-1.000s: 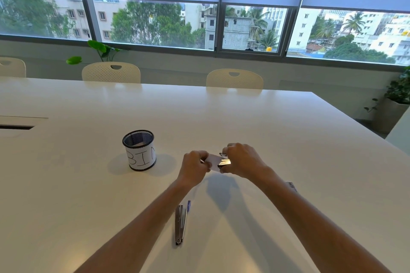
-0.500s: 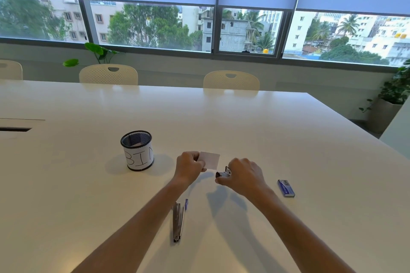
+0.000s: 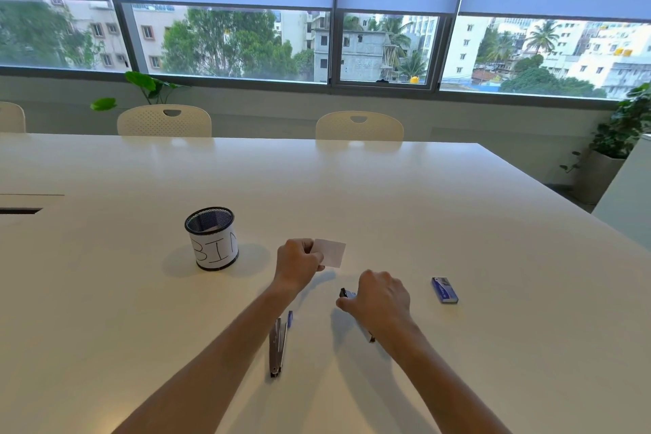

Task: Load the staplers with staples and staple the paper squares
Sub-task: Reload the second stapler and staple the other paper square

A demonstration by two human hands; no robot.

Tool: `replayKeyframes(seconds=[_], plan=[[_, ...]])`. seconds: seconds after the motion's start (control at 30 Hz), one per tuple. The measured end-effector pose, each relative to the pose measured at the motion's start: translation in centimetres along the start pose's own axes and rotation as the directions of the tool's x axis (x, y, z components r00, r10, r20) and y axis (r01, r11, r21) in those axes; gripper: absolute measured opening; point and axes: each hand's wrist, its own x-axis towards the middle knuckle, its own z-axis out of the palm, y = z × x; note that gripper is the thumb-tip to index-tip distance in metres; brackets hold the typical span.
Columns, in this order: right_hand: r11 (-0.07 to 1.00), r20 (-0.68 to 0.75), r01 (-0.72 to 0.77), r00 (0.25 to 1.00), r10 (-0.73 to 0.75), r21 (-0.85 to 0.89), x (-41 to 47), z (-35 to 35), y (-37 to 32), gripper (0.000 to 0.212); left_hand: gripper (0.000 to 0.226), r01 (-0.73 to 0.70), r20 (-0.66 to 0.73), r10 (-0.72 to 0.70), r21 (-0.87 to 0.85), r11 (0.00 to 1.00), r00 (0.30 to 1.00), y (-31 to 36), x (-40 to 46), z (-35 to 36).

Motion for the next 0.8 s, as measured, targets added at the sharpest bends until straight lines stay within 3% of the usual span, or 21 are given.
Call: replayKeyframes(seconds=[0.47, 0.8], plan=[[0.997, 0.061, 0.004, 0.998, 0.001, -0.081, -1.2, 2.0, -1.4, 0.035, 0.012, -0.038, -0.013, 0.038, -0.023, 0.999, 0.999, 0.0, -0.5, 0.1], [0.991, 0.026, 0.035, 0.999, -0.032, -0.129, -1.7, 2.5, -1.8, 0.037, 0.026, -0.039, -0.006, 0.039, -0.079, 0.996, 0.999, -0.3, -0.4, 0.2]])
